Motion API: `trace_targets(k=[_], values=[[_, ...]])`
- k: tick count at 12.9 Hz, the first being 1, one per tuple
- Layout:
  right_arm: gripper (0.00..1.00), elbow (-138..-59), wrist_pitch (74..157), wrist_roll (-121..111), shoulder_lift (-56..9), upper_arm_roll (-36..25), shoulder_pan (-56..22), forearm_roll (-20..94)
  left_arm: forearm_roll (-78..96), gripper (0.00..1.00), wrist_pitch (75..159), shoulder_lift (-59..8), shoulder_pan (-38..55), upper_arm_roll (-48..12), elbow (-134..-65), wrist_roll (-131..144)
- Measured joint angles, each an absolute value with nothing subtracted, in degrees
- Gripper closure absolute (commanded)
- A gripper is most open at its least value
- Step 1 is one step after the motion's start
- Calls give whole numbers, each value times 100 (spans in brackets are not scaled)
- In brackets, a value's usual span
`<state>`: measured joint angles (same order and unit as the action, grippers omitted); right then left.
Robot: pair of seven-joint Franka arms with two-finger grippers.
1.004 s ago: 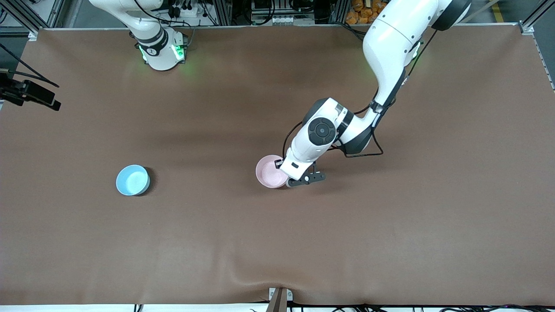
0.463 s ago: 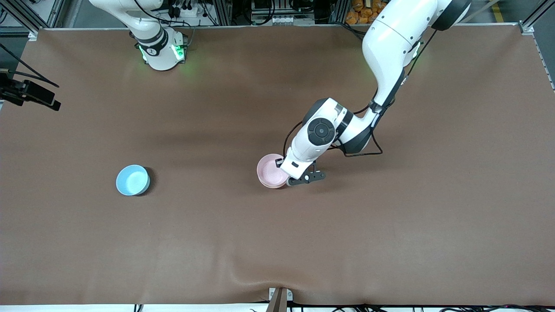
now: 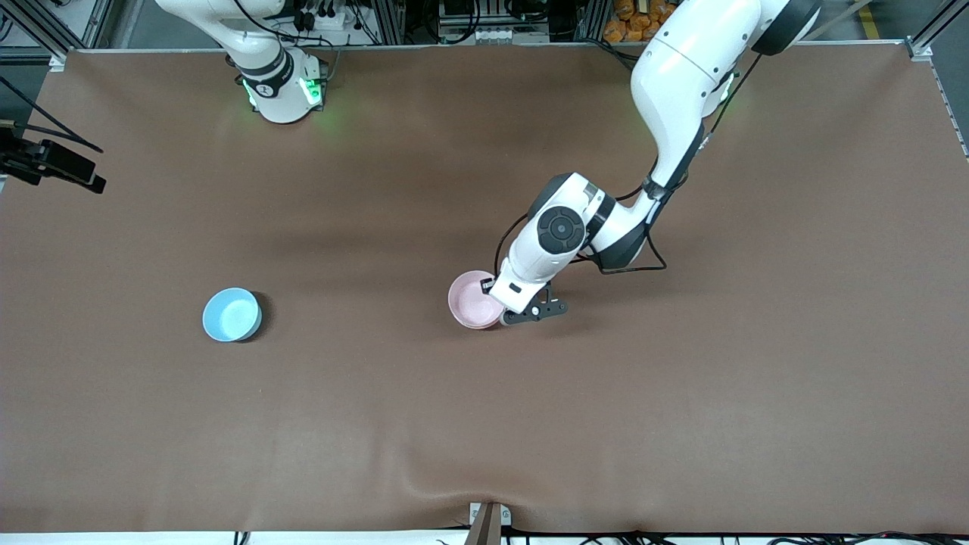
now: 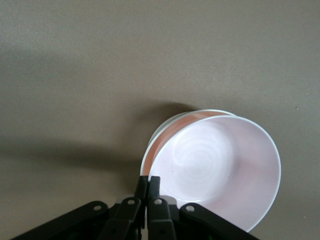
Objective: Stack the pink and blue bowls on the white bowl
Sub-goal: 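Lower the pink bowl into the white bowl with the left gripper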
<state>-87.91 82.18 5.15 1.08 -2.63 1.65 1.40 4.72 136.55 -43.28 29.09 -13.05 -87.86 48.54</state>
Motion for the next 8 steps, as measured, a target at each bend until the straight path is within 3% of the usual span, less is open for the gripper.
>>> trace_targets(k=[2,3,4,5,8], values=[[0,-8791,8218,515,108,-263,166,140,472,100,13698,-4378,2910,-1305,-8787,4853],[0,-8791,8218,515,108,-263,165,140,472,89,13718,-4390,2910,-1305,-8788,4853],[0,-8791,8218,515,108,-263,166,140,472,10,13724,-4396,2910,-1305,-8789,4853],[0,-8791,8219,515,108,-263,166,140,472,0,13734,-4397,2910,-1304,-8789,4854],[0,-8789,8221,515,108,-263,166,140,472,0,13771,-4396,2908,-1303,-8763,4866]])
